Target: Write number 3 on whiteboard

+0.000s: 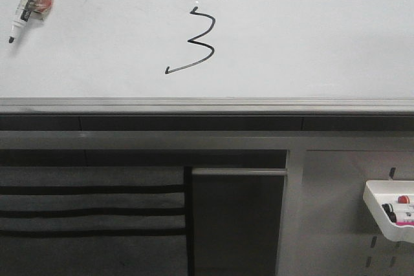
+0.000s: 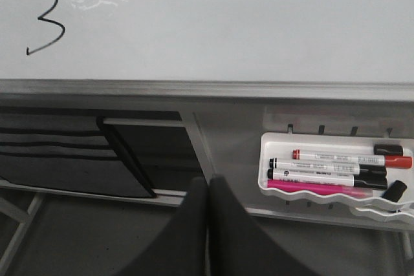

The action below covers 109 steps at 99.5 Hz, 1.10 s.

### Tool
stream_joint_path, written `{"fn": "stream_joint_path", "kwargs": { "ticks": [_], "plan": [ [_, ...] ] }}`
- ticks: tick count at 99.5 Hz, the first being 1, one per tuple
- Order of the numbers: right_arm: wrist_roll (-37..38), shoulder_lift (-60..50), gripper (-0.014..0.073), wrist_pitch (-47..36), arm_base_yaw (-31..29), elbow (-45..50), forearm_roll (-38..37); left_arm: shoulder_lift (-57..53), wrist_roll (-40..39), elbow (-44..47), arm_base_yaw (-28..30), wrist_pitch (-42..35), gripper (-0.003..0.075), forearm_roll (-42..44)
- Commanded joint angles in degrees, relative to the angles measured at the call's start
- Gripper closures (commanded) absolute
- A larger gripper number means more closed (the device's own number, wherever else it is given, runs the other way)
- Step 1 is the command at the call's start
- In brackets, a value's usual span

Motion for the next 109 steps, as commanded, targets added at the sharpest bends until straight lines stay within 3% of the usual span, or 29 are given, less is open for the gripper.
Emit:
{"fn": "stream_joint_path", "kwargs": {
  "ticks": [1,36,62,83,96,101,109],
  "plan": [
    [0.0,0.3,0.0668,-4.7,-0.3,-0.4,0.0,0.3,-0.7,0.3,0.0,-4.5,0.0739,-1.7],
    [0.0,0.3,0.0668,-4.7,-0.3,0.1,0.0,-4.5,-0.7,6.4,0.0,-4.9,0.0739,0.1],
    [0.0,0.3,0.0668,-4.7,-0.3,0.1,0.0,-17.7,-0.7,14.9,0.8,-14.7,0.0739,2.3],
    [0.0,0.3,0.0668,-4.7,-0.3,0.1,0.0,-23.4,-0.7,22.2,0.6,-22.1,0.0739,-6.7],
    [0.0,0.3,0.0668,-4.7,-0.3,0.1,0.0,-28.7,-1.0,25.4,0.6,-22.4,0.0739,-3.4],
    [0.0,0.3,0.0668,-4.7,-0.3,0.1,0.0,-28.7,-4.9,25.7,0.6,-22.7,0.0739,0.2],
    [0.0,0.3,0.0668,-4.4,-0.3,0.1,0.0,-28.6,-18.9,25.7,0.6,-22.3,0.0739,13.2]
  ]
}}
